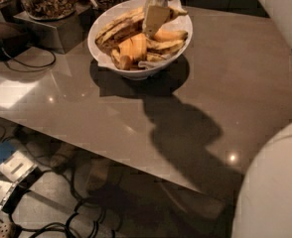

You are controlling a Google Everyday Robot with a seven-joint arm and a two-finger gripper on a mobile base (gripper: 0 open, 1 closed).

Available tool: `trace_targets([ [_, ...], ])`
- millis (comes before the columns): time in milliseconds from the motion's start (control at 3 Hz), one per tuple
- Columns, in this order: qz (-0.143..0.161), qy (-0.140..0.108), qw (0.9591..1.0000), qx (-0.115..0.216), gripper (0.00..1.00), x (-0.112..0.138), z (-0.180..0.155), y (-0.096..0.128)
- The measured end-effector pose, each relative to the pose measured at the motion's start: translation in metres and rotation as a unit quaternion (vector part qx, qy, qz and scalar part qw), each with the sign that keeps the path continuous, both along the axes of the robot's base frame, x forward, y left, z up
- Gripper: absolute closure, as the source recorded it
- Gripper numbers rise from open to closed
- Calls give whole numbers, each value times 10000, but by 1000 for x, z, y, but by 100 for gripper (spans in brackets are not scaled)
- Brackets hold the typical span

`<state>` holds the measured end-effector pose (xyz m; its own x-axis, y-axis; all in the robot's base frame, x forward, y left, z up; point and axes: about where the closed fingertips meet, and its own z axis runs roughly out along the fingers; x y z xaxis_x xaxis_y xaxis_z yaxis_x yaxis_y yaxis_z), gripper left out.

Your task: Pick banana from white bowl

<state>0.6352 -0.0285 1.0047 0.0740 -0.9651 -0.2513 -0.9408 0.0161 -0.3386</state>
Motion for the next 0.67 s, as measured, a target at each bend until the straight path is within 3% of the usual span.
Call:
trace_targets([
  [333,1,-57,10000,18,100,-3,6,0],
  [667,142,-57,9999,24,100,-21,10,-2],
])
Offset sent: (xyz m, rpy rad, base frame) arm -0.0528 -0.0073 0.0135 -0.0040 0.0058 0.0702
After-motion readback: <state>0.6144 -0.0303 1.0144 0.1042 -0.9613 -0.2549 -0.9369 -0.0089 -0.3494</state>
